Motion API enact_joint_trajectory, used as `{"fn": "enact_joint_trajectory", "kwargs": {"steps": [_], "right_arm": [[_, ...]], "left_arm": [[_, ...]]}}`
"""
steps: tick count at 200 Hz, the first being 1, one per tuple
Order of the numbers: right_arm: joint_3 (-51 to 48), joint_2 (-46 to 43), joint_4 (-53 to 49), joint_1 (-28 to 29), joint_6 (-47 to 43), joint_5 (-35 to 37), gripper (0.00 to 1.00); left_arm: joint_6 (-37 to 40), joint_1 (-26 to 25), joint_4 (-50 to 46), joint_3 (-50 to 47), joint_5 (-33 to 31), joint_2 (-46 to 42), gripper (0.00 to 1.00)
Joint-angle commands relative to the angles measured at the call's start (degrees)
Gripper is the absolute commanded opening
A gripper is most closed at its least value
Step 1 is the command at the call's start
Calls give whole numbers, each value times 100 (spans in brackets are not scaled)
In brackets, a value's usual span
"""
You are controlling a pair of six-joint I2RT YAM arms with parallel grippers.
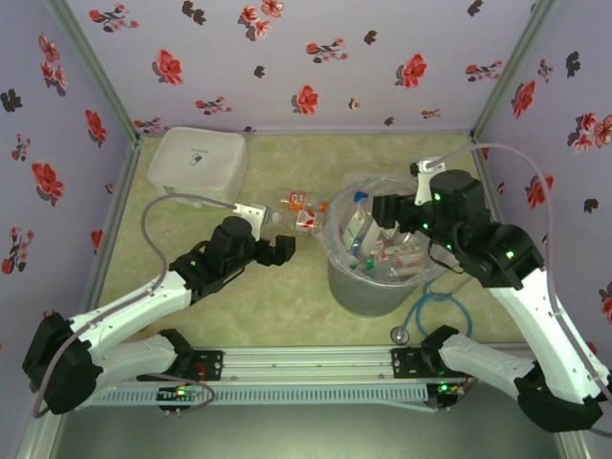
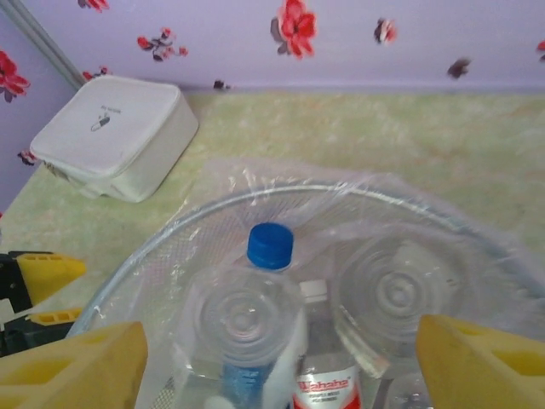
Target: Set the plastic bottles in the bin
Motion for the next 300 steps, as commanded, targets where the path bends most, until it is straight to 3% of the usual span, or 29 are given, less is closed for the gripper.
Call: {"fn": "enact_joint_trajectory", "kwargs": {"steps": [1,21,54,103,131,172,229,259,300], "right_arm": [[191,215,-311,-32,-358,541,71],[343,582,-253,-35,-516,530,56],[443,1057,-12,20,-505,-37,43],[364,1119,326,290,-460,-187,43],[446,1117,512,299,-448,-249,49],[259,1569,420,434,-395,-404,45],[-1087,1032,1241,465,206,-294,40],[-920,858,1312,457,128,-102,41],[-840,237,1335,411,-31,343,71]], "left_arm": [[-263,102,165,35,221,44,100],[-289,156,193,-38,213,59,100],[-327,227,37,-13,215,203,100],[-226,262,-228,37,178,367,100],[-182,311,-190,95,181,543,100],[-358,356,135,42,419,804,100],[-1926,948,678,-69,762,1042,100],[-3198,985,1826,-207,801,1534,100],[-4559,836,3287,-402,217,2462,100]]}}
